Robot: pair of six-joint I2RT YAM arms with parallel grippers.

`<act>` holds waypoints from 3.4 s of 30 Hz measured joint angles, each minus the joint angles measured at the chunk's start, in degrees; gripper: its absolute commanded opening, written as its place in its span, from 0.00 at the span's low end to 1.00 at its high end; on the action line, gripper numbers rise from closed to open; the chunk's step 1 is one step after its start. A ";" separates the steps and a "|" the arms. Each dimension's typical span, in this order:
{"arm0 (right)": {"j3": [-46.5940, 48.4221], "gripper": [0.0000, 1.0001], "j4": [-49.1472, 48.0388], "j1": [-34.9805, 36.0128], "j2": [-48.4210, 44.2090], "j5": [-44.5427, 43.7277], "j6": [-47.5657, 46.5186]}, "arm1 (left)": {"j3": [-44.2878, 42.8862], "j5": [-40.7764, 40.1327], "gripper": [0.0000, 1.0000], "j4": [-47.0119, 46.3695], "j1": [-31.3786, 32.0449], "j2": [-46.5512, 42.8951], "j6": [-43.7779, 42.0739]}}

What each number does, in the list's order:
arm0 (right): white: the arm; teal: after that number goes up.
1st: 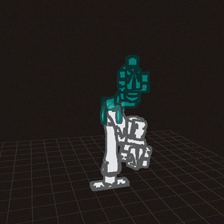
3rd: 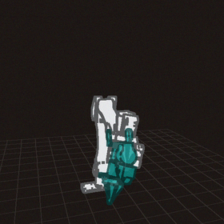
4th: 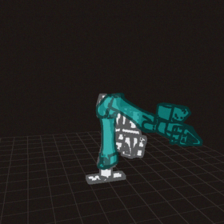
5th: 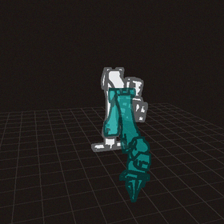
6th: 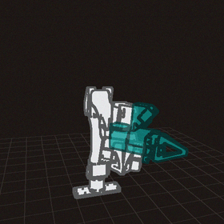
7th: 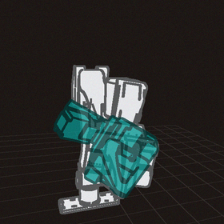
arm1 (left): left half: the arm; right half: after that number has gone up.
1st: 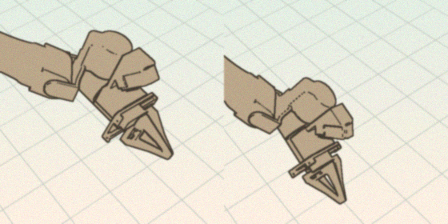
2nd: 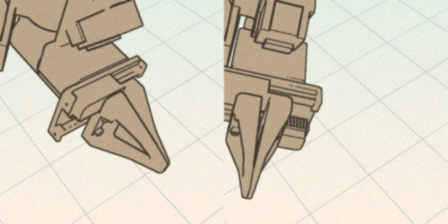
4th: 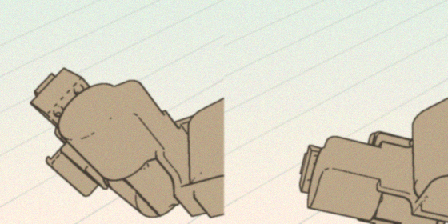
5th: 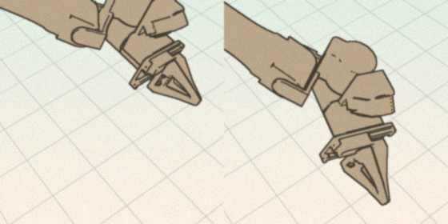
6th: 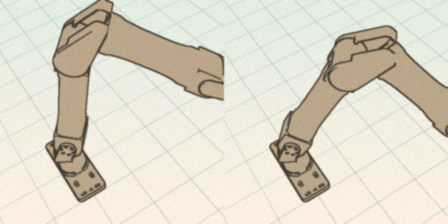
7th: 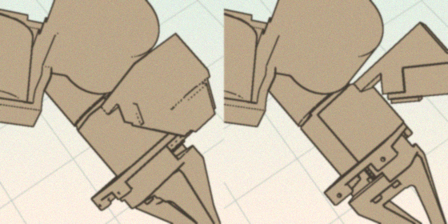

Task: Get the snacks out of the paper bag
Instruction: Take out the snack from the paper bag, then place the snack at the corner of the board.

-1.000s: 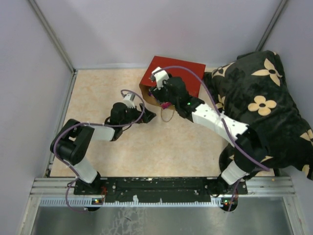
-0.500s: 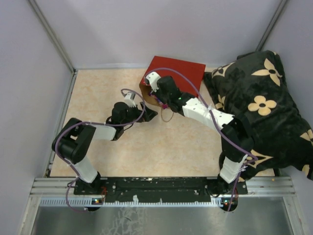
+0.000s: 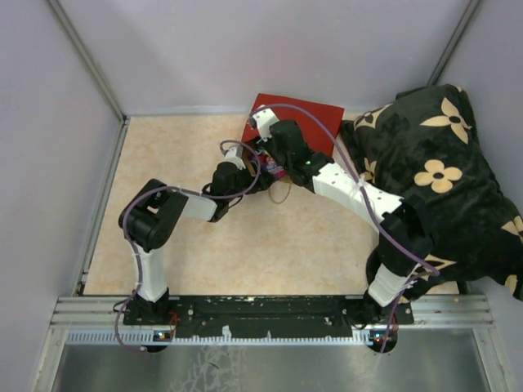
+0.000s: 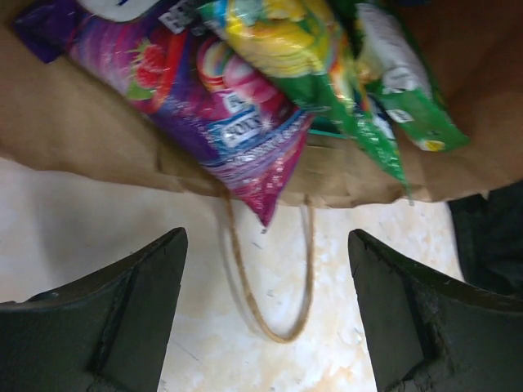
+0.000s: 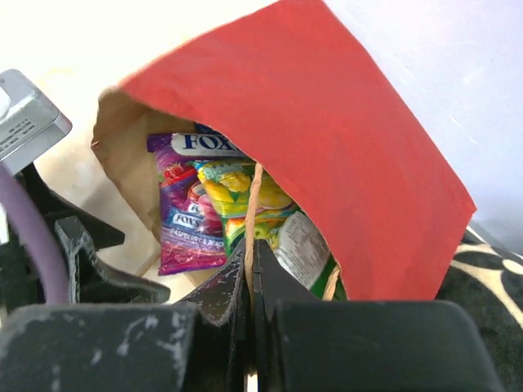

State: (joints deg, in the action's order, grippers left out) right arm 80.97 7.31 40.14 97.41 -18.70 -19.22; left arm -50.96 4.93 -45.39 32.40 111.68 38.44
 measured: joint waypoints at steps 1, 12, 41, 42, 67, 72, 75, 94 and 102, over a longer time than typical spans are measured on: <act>-0.81 0.00 -0.63 -0.07 -1.01 -0.11 0.24 | -0.26 -0.94 0.84 -0.02 0.00 0.92 0.37; -6.47 0.00 -5.70 -2.08 -9.16 -0.70 2.84 | -5.03 -3.89 0.72 -1.16 0.00 6.64 3.61; -10.45 0.00 -10.45 -2.16 -9.27 -0.83 14.86 | -8.74 -3.67 0.19 -4.44 -0.26 12.92 9.90; -11.32 0.00 -11.74 -2.16 -9.25 -0.83 16.87 | -8.74 -2.49 0.18 -4.55 -1.01 12.92 10.10; 9.16 0.00 -9.35 1.53 11.63 -18.86 31.89 | -3.61 12.20 0.00 15.80 -15.74 -2.29 -4.85; 9.16 0.06 -8.87 0.72 11.63 -19.08 31.93 | 9.46 10.75 0.00 16.00 -15.96 -15.32 -6.43; 9.16 0.10 -8.50 -0.09 11.63 -17.55 31.89 | 12.11 6.69 0.00 20.33 -16.48 -21.86 -8.24; 2.03 0.99 -5.92 -1.77 -4.42 -10.78 28.41 | -4.02 -24.87 1.00 48.43 -15.45 -19.04 -24.11; -11.02 0.99 -8.94 -2.40 -21.92 -10.67 30.01 | 7.74 -19.89 1.00 42.27 -9.79 -21.84 -24.74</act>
State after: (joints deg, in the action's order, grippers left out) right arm 69.95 -1.63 37.74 75.48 -29.36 10.79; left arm -43.22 -14.96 -3.11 22.61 89.84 13.69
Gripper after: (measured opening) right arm 0.990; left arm 0.998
